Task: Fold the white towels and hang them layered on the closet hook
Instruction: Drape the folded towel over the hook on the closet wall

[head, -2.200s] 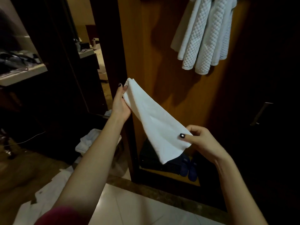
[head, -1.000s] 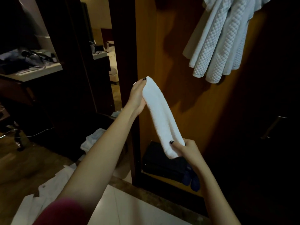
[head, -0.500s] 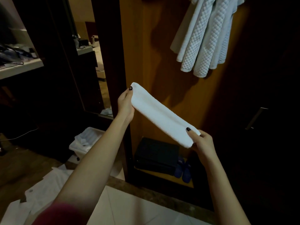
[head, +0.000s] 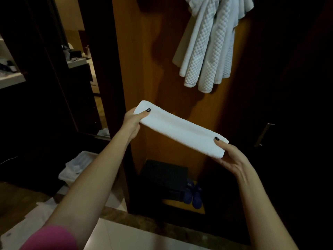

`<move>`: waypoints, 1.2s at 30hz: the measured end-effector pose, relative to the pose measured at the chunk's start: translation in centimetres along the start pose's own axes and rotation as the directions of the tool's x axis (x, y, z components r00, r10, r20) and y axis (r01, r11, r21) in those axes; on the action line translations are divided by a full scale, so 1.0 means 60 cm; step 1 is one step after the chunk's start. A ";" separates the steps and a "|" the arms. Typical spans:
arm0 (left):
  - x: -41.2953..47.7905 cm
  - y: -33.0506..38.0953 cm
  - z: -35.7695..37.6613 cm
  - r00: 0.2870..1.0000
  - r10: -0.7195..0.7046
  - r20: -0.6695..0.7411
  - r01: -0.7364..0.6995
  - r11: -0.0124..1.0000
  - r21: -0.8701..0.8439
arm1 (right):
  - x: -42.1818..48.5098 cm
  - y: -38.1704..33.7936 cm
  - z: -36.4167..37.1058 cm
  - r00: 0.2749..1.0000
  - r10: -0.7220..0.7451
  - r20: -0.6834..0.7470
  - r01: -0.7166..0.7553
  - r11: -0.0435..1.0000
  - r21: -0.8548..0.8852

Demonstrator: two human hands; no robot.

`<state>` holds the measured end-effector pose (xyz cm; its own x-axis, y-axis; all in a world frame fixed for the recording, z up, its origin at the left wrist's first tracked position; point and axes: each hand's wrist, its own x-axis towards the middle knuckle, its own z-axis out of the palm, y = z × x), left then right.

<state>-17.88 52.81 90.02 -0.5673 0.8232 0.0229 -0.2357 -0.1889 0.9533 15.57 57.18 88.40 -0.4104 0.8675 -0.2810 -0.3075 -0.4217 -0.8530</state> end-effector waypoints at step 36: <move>0.472 0.600 0.450 0.745 0.650 0.150 -0.572 0.738 -0.359 | 0.281 -0.855 0.259 0.396 -0.915 0.073 0.884 0.359 -0.300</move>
<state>-21.12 83.81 133.10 -0.4570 0.5705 0.6824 -0.1323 -0.8022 0.5822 11.11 89.32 134.24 0.0562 0.7103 0.7016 -0.2158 0.6948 -0.6861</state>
